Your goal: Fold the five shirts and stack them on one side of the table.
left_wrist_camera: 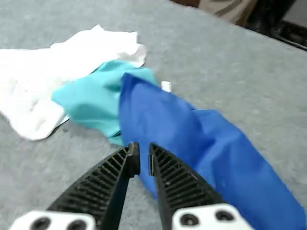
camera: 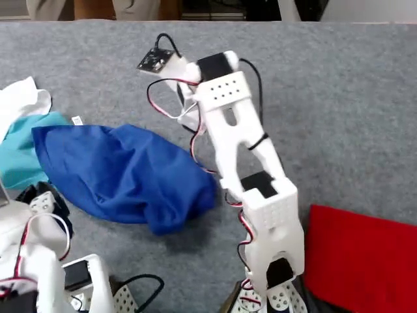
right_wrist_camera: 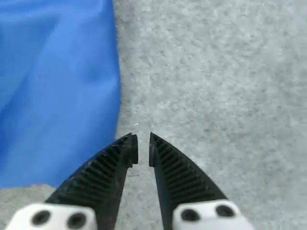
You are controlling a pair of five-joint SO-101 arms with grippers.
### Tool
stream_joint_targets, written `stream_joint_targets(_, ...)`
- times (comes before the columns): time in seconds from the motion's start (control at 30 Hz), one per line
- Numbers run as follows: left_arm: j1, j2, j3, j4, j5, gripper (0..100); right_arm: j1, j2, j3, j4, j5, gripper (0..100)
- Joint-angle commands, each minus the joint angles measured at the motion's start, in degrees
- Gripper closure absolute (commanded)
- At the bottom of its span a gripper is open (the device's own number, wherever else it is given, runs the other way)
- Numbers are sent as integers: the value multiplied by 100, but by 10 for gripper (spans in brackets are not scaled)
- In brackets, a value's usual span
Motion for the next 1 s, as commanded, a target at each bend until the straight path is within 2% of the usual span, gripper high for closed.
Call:
stream_joint_targets(0.0,-510,-4,519,-475,-35,954,-224,66,-286,149,-97,942)
stream_joint_targets(0.17,-1433,-4,1538,-1741,-26,950,-497,171,-251,149,-97,940)
stream_joint_targets(0.27,-1811,-4,2171,-2321,-123,950,-813,180,-154,149,-158,864)
stream_joint_targets(0.33,-1908,-4,2585,-2567,-290,950,-1147,180,-75,149,-387,804)
stream_joint_targets(0.43,-1934,-4,3165,-2796,-360,950,-1692,189,31,141,-466,777)
stream_joint_targets(0.6,-2127,-4,3824,-3112,-536,950,-2308,505,110,105,-448,777)
stream_joint_targets(0.8,-2690,-4,4079,-3385,-870,950,-2237,1692,-57,88,-448,781)
stream_joint_targets(0.87,-2769,-4,4123,-3385,-976,950,-2114,2026,-286,105,-448,820)
stream_joint_targets(0.97,-2848,-4,4220,-3385,-1029,950,-1771,2343,-637,123,-457,941)
